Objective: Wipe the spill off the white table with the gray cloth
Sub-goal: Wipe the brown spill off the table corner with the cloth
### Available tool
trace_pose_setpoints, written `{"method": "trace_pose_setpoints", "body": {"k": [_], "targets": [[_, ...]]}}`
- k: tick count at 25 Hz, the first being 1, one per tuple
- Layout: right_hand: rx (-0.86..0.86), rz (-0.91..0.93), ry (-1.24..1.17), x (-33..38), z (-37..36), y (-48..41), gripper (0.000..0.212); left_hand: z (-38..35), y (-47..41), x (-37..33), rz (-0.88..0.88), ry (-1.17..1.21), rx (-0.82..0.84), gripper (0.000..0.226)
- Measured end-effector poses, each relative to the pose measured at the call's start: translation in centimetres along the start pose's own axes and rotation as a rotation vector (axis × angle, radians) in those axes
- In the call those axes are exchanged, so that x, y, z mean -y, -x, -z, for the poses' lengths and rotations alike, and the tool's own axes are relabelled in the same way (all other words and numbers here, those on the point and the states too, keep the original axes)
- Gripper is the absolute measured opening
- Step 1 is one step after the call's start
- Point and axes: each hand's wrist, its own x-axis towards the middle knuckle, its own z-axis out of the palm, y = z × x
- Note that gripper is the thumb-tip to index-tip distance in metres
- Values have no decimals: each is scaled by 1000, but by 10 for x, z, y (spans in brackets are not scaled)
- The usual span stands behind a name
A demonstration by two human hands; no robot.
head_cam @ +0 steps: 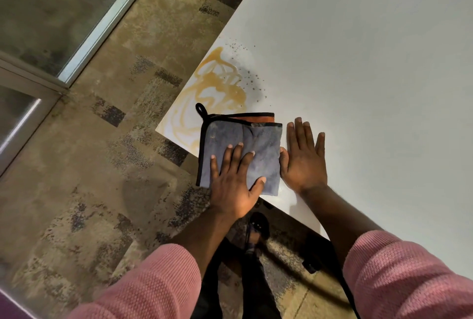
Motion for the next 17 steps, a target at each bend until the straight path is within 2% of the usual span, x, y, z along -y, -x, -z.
{"method": "trace_pose_setpoints", "body": {"k": [3, 5, 11, 17], "targets": [[-16, 0, -4, -1, -2, -1, 65, 9, -38, -5, 25, 1, 23, 87], [-29, -8, -11, -1, -3, -1, 65, 13, -71, -10, 57, 3, 46, 87], [-38, -12, 5, -3, -7, -1, 63, 7, -86, -15, 27, 7, -8, 56], [-28, -20, -7, -2, -5, -2, 64, 0, -54, -16, 48, 49, -30, 48]]}}
